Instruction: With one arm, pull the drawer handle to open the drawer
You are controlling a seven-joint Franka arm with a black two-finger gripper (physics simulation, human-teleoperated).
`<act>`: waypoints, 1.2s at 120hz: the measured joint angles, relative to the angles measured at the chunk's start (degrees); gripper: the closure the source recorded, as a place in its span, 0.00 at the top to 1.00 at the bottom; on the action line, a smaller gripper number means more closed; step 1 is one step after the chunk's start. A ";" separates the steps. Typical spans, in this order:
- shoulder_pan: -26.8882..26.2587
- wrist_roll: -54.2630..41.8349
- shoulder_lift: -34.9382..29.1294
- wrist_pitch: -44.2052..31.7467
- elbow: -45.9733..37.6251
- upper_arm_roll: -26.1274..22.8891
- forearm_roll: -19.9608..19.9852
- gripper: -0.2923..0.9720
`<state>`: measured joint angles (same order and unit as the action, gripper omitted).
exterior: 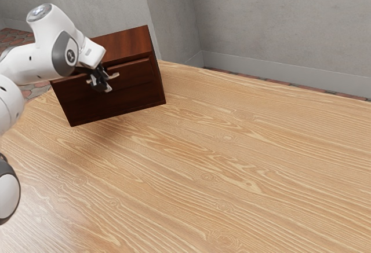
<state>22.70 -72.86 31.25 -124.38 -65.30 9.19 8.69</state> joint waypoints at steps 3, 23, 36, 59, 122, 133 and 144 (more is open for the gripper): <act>0.00 0.01 -0.27 -0.02 -0.38 -0.03 -0.01 0.44; -0.15 0.11 -0.78 -0.19 -1.12 -0.01 0.00 0.33; -0.23 0.20 -0.75 -0.44 -1.15 0.03 0.01 0.24; -0.91 0.51 -0.88 -1.03 -1.63 0.15 -0.16 0.14; -1.37 1.35 -5.20 -2.43 -7.99 -0.29 -0.89 0.15; -2.03 1.41 -6.33 -2.54 -9.23 -0.03 -0.79 0.15; -2.43 1.47 -7.36 -2.51 -10.44 -0.03 -0.74 0.16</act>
<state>20.27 -71.39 23.89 -126.89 -75.74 9.15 7.95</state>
